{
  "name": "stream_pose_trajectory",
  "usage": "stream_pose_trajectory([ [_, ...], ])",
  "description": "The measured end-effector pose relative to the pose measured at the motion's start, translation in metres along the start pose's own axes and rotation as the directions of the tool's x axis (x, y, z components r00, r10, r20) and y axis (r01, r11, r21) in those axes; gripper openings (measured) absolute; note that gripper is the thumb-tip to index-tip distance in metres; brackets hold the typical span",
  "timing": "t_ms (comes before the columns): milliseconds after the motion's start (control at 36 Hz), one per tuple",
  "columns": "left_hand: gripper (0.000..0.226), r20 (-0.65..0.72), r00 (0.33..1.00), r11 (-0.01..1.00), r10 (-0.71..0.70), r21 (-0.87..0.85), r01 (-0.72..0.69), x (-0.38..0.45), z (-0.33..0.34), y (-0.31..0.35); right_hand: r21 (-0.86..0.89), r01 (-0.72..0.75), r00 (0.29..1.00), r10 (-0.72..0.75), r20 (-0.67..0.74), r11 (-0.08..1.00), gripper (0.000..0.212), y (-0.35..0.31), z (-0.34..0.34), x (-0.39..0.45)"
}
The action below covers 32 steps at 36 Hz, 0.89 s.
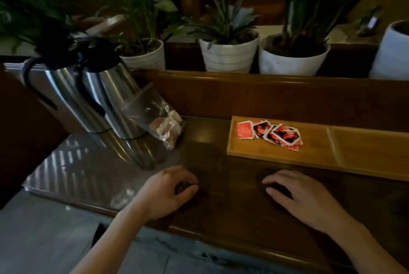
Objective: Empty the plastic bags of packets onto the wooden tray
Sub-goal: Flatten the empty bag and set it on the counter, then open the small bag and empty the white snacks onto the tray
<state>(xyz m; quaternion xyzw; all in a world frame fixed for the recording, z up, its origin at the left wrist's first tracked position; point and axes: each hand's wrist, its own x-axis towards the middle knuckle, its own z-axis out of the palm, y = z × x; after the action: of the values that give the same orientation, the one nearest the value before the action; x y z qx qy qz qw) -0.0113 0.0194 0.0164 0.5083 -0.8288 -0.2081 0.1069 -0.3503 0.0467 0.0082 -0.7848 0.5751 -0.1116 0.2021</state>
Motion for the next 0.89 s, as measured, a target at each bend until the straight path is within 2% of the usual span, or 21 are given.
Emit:
stream_pose_trajectory([
  [139, 0.028, -0.053, 0.997, 0.998, -0.062, -0.037, 0.060, -0.010, -0.014, -0.033, 0.007, 0.036, 0.999, -0.036, 0.019, 0.999, 0.025, -0.025, 0.010, 0.028],
  [306, 0.033, -0.109, 0.982, 0.983, -0.157, -0.118, 0.144, -0.011, -0.030, -0.067, 0.010, 0.080, 0.996, -0.080, 0.033, 0.997, 0.026, -0.047, 0.019, 0.065],
  [500, 0.032, -0.182, 0.952, 0.969, -0.247, -0.052, 0.242, -0.003, -0.048, -0.092, -0.031, 0.180, 0.981, -0.177, 0.075, 0.983, 0.029, -0.076, 0.020, 0.121],
  [611, 0.039, -0.263, 0.909, 0.946, -0.323, -0.094, 0.309, 0.005, -0.058, -0.101, -0.046, 0.252, 0.965, -0.247, 0.092, 0.967, 0.032, -0.098, 0.014, 0.157],
  [722, 0.042, -0.360, 0.847, 0.921, -0.390, -0.172, 0.350, 0.017, -0.071, -0.107, -0.021, 0.317, 0.948, -0.316, 0.031, 0.948, 0.035, -0.122, 0.011, 0.193],
  [889, 0.041, -0.424, 0.745, 0.829, -0.515, -0.468, 0.307, 0.036, -0.086, -0.111, 0.057, 0.295, 0.955, -0.292, -0.061, 0.954, 0.067, -0.142, 0.019, 0.245],
])
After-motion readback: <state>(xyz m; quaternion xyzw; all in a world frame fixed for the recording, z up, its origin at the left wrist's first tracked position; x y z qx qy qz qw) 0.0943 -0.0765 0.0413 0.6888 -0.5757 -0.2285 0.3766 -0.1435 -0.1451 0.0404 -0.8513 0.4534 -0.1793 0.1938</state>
